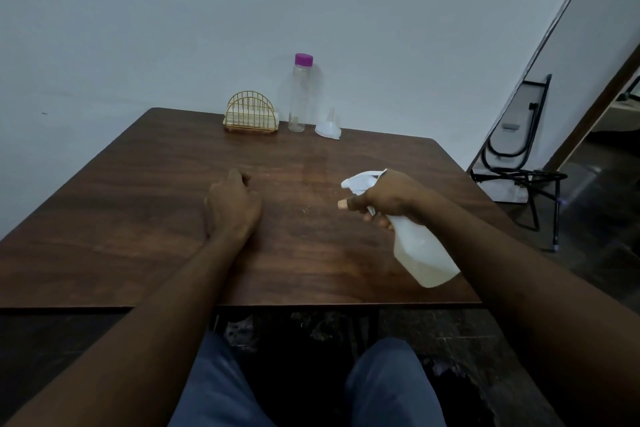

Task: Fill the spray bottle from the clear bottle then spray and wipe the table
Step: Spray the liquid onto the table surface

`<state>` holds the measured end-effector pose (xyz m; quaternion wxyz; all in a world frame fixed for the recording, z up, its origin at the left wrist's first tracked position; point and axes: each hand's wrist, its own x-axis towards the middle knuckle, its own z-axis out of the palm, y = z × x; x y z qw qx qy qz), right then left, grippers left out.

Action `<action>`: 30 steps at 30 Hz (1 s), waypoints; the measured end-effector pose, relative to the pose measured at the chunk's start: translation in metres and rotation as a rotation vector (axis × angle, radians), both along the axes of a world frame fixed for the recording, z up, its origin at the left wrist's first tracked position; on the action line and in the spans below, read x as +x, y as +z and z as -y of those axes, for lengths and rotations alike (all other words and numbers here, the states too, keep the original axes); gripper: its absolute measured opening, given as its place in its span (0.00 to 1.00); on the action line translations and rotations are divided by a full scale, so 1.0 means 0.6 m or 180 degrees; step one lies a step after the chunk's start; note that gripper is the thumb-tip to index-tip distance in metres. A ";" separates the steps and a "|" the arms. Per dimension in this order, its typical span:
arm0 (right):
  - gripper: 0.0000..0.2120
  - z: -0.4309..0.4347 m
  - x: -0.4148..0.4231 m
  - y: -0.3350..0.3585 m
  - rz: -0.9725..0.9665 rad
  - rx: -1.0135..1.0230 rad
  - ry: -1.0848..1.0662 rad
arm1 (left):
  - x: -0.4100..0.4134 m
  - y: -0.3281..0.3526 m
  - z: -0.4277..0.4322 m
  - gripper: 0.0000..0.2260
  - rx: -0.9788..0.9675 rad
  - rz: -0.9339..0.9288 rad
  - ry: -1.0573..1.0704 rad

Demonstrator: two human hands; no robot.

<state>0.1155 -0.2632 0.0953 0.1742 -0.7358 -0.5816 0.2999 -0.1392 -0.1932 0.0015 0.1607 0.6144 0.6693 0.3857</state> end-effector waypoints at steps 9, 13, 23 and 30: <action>0.32 0.022 0.073 0.023 -0.0154 -0.0356 0.0179 | 0.030 -0.009 0.011 0.17 0.0572 -0.1245 -0.0567; 0.33 0.035 0.105 0.036 0.0114 -0.0420 0.0111 | 0.061 -0.011 0.023 0.21 0.0924 -0.1825 -0.0930; 0.27 0.069 0.167 0.014 0.0309 -0.0491 0.0094 | 0.070 -0.002 0.018 0.19 0.0570 -0.1193 -0.0523; 0.22 0.080 0.171 0.005 -0.0019 -0.0570 0.0272 | 0.060 0.002 0.016 0.17 0.0309 -0.0901 -0.0324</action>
